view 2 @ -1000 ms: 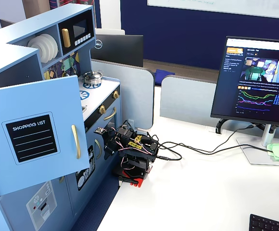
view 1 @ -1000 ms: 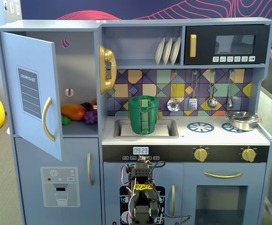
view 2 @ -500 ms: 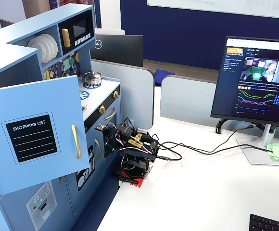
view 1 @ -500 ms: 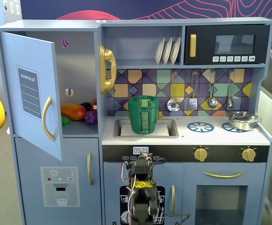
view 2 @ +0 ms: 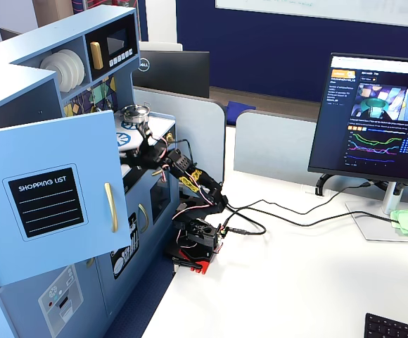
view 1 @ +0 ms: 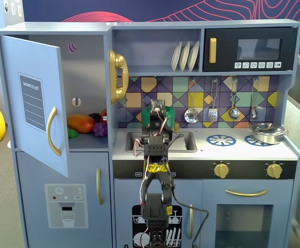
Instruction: Take off the lid from the green recipient and place it on the counter
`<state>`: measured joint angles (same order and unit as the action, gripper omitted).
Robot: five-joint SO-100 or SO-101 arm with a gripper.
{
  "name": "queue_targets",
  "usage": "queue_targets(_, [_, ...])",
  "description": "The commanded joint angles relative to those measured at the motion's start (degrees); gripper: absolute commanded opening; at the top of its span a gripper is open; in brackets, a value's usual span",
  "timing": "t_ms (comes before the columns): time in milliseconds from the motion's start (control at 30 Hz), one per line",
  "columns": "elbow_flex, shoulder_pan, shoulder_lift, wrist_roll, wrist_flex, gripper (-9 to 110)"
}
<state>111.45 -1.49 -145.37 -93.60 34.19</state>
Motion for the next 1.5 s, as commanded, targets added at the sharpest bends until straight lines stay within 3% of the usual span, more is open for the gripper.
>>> queue_targets(0, [-7.91,-1.93,4.66,-3.25,-4.83,30])
queue_targets(333, [-12.39,-3.96,9.84,-6.86,-6.94,32])
queue_targets(1100, [-20.65,-3.08,23.82,-4.04,-11.43,28])
queue_targets(1200, [-21.18,-2.90,24.52,-3.52,-11.34,21])
queue_targets(1333, [-21.36,-1.67,24.61,-3.96,-9.49,0])
queue_targets(1467, [-21.27,-0.97,24.26,-2.64,-9.49,0])
